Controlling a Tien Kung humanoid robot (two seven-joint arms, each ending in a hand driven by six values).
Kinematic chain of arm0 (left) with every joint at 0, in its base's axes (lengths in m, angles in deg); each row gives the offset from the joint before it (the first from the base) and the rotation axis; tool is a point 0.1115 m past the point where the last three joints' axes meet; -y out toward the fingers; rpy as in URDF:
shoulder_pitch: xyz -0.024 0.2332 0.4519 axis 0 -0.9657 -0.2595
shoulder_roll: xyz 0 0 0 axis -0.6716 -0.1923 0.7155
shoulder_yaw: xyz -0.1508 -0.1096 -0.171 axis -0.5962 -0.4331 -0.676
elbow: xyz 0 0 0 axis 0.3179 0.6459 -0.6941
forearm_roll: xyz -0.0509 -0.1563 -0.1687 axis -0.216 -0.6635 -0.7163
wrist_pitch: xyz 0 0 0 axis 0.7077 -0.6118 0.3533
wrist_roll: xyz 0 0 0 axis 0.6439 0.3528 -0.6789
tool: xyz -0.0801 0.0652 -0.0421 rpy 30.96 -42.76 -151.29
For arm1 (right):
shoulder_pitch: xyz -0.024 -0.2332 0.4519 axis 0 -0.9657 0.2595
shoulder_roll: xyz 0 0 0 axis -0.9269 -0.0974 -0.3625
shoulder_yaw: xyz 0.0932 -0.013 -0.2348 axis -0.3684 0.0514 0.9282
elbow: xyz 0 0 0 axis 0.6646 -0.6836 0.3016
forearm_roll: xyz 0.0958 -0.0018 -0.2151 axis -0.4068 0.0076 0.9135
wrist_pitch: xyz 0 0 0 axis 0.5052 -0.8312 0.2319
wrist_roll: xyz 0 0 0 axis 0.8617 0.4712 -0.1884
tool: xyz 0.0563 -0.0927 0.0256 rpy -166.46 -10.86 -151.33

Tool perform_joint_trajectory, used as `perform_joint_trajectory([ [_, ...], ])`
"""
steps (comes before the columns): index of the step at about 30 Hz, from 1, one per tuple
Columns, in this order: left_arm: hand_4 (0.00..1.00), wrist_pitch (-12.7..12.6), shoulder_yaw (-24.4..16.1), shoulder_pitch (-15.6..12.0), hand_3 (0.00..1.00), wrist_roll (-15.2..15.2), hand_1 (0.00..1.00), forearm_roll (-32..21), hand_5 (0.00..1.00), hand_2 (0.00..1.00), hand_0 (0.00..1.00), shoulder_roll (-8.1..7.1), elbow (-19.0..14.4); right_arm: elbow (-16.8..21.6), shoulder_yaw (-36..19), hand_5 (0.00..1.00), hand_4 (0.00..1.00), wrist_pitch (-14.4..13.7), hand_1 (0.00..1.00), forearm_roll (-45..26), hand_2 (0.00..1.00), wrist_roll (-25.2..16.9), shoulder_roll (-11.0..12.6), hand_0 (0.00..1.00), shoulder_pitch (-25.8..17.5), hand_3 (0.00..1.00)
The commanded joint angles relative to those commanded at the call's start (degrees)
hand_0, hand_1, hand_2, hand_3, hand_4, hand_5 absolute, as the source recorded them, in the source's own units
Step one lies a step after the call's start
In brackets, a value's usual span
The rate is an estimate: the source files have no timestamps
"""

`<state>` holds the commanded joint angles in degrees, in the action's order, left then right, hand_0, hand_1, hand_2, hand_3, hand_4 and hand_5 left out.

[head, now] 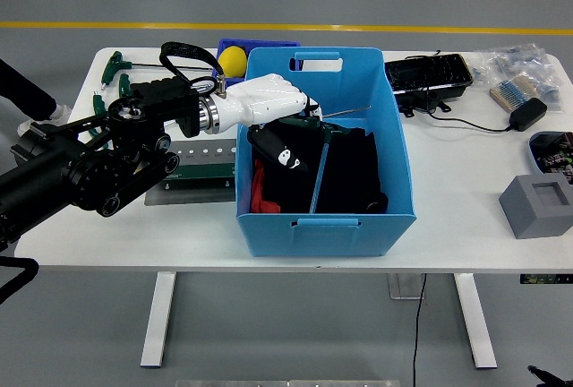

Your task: Lift tool from toolbox,place it in box,lift tool from toolbox,place it in box

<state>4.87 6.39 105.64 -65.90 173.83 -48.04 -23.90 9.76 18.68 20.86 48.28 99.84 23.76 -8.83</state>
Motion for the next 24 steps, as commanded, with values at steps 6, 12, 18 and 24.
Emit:
perform_joint_trajectory([
  [6, 0.993, 0.8, -1.7, -0.5, 0.619, -0.1, 0.635, 0.8, 0.581, 0.729, 0.509, -0.28, -0.7, 0.0, -0.1, 0.650, 0.782, 0.0, 0.602, 0.0, 0.672, 0.0, 0.0, 0.619, -0.2, 0.552],
  [12, 0.995, 3.7, -2.1, -1.0, 0.621, -1.4, 0.697, 1.6, 0.587, 0.827, 0.551, -0.14, -0.6, 0.0, -0.1, 0.651, 0.783, 0.1, 0.602, 0.1, 0.672, 0.0, -0.1, 0.619, -0.4, 0.550],
  [18, 0.992, 4.5, -2.8, -2.0, 0.663, -2.3, 0.756, 1.5, 0.594, 0.929, 0.642, -0.18, -0.8, 0.0, -0.2, 0.650, 0.784, 0.1, 0.604, 0.4, 0.672, 0.0, -0.1, 0.619, -0.6, 0.548],
  [24, 0.982, 1.5, -10.4, -6.6, 0.691, -3.0, 0.744, 0.8, 0.598, 0.924, 0.647, -0.26, -2.9, 0.0, -0.4, 0.651, 0.783, 0.0, 0.605, 0.5, 0.673, 0.0, -0.2, 0.618, -0.8, 0.549],
])
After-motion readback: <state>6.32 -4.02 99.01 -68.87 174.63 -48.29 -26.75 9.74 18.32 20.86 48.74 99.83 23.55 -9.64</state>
